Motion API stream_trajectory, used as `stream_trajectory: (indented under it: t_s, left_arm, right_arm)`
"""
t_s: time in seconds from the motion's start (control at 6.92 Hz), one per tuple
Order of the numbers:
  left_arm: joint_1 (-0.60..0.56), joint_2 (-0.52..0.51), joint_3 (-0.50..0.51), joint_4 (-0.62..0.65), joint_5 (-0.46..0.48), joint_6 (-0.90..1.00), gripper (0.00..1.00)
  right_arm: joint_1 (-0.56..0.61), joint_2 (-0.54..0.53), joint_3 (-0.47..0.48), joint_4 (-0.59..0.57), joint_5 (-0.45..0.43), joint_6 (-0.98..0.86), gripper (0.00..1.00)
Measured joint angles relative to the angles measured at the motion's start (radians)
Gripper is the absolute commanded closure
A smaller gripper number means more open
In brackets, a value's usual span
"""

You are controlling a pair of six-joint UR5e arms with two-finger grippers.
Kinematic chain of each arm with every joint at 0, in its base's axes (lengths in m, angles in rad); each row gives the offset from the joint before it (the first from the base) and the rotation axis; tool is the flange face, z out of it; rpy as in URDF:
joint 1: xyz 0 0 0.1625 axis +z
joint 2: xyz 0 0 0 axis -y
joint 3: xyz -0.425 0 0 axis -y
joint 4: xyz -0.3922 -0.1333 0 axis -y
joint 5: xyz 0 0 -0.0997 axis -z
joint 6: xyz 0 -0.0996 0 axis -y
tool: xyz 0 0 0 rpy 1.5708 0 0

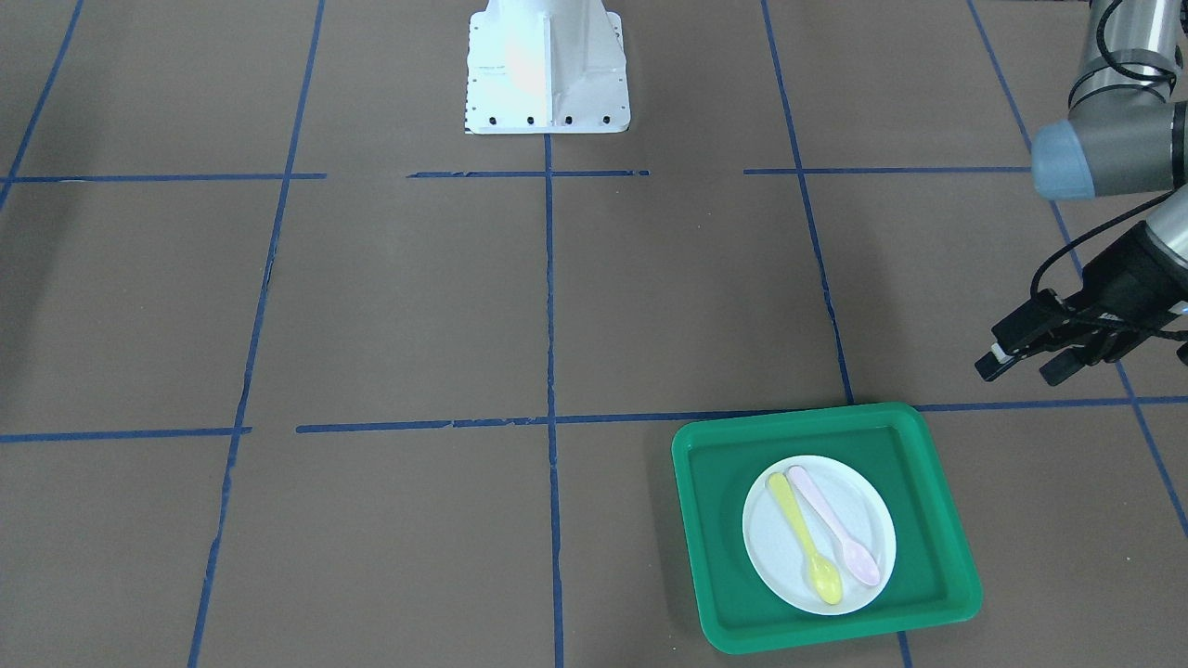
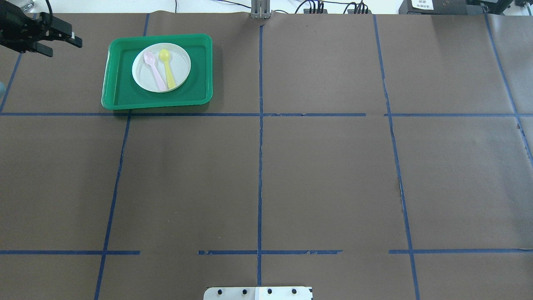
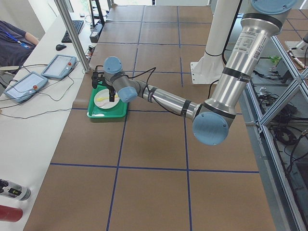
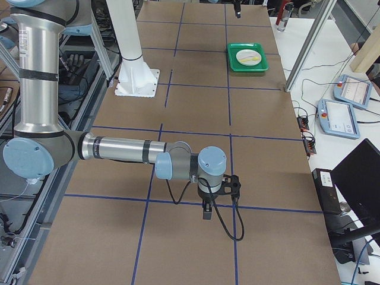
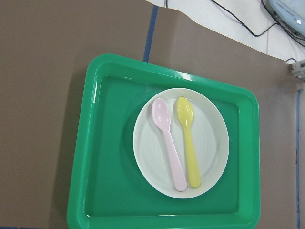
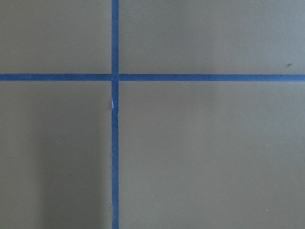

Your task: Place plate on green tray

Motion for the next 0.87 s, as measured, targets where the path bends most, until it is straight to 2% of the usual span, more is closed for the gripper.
stream_trajectory:
  t_s: [0.29, 0.87]
  left_arm:
    - [-0.079, 0.069, -0.047, 0.124, 0.018, 0.294, 0.00]
    - [-0.235, 0.154, -0.066, 0.510, 0.051, 0.824, 0.00]
  right_arm:
    - [0.000, 0.000, 0.000, 0.000, 0.000, 0.000, 0.00]
    - [0.000, 0.000, 0.000, 0.000, 0.000, 0.000, 0.00]
